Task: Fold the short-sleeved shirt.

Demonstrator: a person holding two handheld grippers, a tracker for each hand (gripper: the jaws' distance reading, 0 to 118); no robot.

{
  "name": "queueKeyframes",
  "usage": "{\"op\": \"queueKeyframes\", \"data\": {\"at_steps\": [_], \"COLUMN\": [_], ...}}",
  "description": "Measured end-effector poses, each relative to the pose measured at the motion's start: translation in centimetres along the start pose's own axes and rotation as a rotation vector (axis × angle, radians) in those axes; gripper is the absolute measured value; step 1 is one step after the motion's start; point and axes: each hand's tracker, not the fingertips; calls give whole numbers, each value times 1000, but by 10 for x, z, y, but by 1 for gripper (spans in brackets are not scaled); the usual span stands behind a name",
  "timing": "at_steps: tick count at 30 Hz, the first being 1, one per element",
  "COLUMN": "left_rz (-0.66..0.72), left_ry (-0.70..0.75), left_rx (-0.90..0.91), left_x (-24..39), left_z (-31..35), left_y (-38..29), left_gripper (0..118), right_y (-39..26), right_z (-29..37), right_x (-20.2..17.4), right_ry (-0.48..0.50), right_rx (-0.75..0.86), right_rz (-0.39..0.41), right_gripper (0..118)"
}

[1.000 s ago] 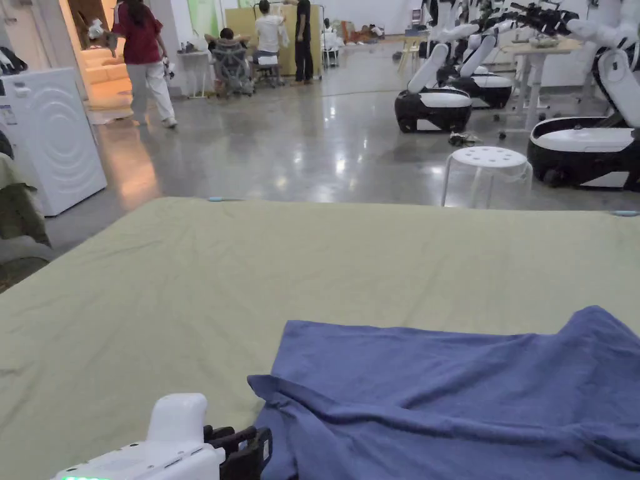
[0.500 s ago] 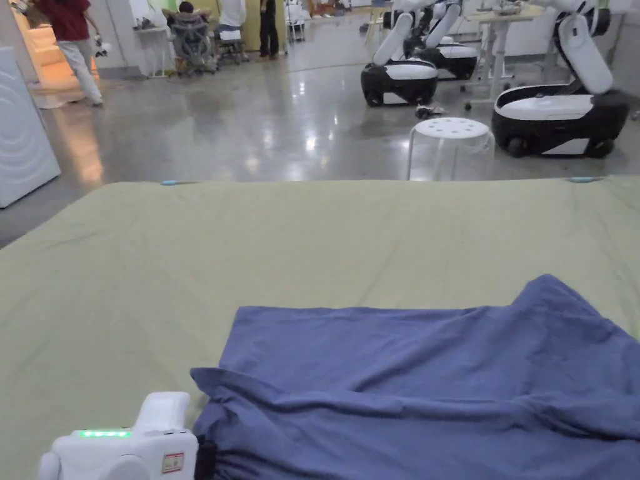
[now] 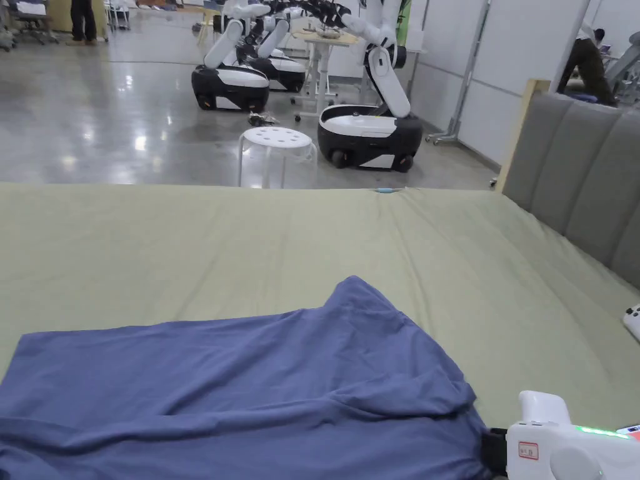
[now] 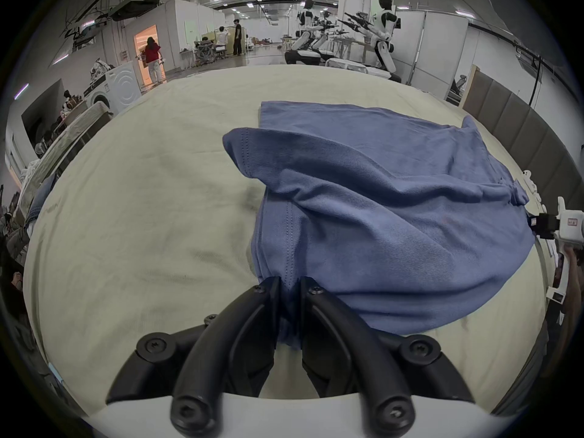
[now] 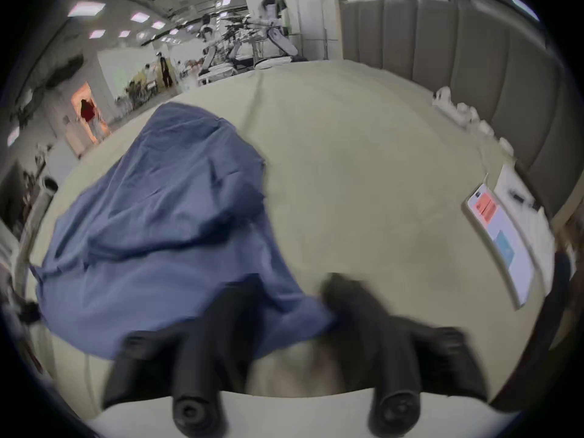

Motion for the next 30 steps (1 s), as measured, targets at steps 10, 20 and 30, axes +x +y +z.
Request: {"op": "queueKeyframes", "data": {"at_steps": [10, 20, 30], "left_rz": [40, 93, 119], "left_ry": [-106, -112, -216], "left_rx": [226, 169, 353], "left_x": [-34, -73, -52], "left_z": [96, 168, 168], "left_y": [1, -82, -123], "left_gripper": [8, 7, 56], "right_y": [1, -92, -122], "right_z": [67, 165, 152], "right_x": [-16, -6, 6], "right_ry": [-42, -35, 18], "right_rx": [151, 162, 198], "right_rz": [112, 45, -103], "right_gripper": [8, 8, 89]}}
